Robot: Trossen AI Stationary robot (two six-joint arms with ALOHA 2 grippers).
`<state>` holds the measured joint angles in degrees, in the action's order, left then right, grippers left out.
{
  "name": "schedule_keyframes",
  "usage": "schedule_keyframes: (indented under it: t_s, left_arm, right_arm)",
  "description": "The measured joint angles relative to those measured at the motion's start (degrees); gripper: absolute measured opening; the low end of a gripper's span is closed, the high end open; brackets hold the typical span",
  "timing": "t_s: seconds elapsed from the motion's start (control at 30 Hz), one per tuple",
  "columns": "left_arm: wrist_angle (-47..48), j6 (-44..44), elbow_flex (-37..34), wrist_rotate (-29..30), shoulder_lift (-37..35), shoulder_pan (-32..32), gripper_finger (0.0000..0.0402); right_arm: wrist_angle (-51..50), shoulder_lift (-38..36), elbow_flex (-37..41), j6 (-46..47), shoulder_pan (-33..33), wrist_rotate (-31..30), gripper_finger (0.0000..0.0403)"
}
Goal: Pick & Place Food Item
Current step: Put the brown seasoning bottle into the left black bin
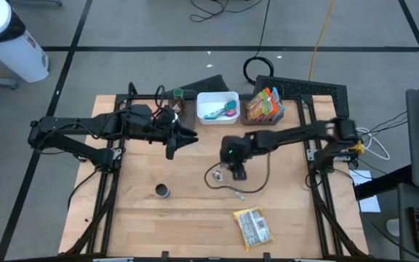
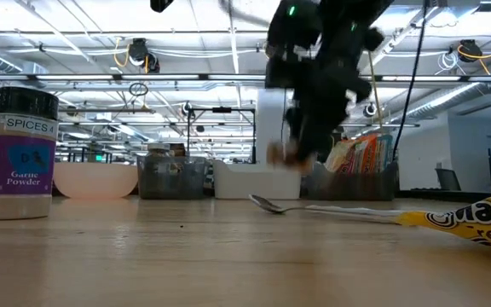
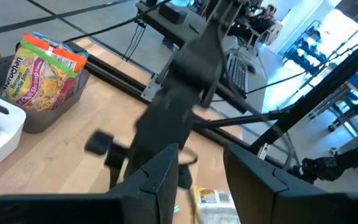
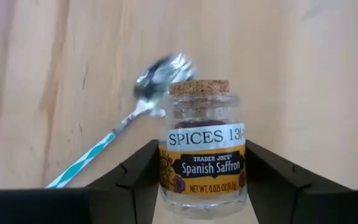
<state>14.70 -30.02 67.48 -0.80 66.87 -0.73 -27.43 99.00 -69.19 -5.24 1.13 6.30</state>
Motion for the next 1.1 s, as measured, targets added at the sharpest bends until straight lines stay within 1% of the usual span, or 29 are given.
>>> schedule_keyframes:
  t_s: [0.1,0.17,0.27,0.33,0.43,0.53,0.63,0.77,0.93,1.03,1.1]
  left_arm:
    - [-1.8,-1.6,0.0,0.0,0.0,-0.4,0.0134]
    - [-3.8,-4.3,0.0,0.2,0.0,-0.7,0.0134]
    - [-7.4,-10.5,0.0,3.6,0.8,-1.1,0.0134]
    - [-10.3,-14.1,0.0,5.4,2.1,-1.1,0.0134]
    - [-15.4,-19.5,0.0,5.5,5.5,-1.2,0.0134]
    - [-19.2,-27.4,0.0,4.7,9.8,-1.8,0.0134]
    - [-22.4,-32.9,-0.1,2.8,14.5,-2.5,0.0139]
    - [-29.6,-38.8,-0.1,0.8,19.8,-2.9,0.0171]
    - [-37.5,-41.9,0.0,-2.5,25.0,-3.5,0.0233]
    - [-38.5,-41.9,0.0,-3.7,25.9,-4.1,0.0263]
    - [-37.4,-41.4,0.0,-3.7,26.2,-4.4,0.0278]
  right_arm:
    - [-1.5,-6.8,0.0,-0.2,1.3,-2.3,0.0183]
    - [-1.1,-11.6,0.0,0.0,2.4,-3.9,0.0183]
    - [-0.5,-18.5,-0.1,-0.5,3.7,-8.0,0.0183]
    - [-0.9,-21.8,-0.3,-1.5,4.2,-10.5,0.0183]
    - [-1.2,-25.2,-1.7,-3.1,4.3,-14.8,0.0183]
    - [-2.0,-26.6,-4.1,-4.3,4.3,-18.3,0.0183]
    - [-4.7,-26.6,-6.3,-4.5,4.3,-18.6,0.0183]
    - [-6.3,-26.7,-7.2,-4.7,4.4,-18.5,0.0183]
    - [-10.1,-26.8,-7.2,-4.3,4.4,-18.2,0.0183]
    - [-11.4,-27.5,-7.2,-4.3,4.4,-18.1,0.0183]
    - [-11.8,-28.4,-7.2,-4.3,4.4,-18.0,0.0183]
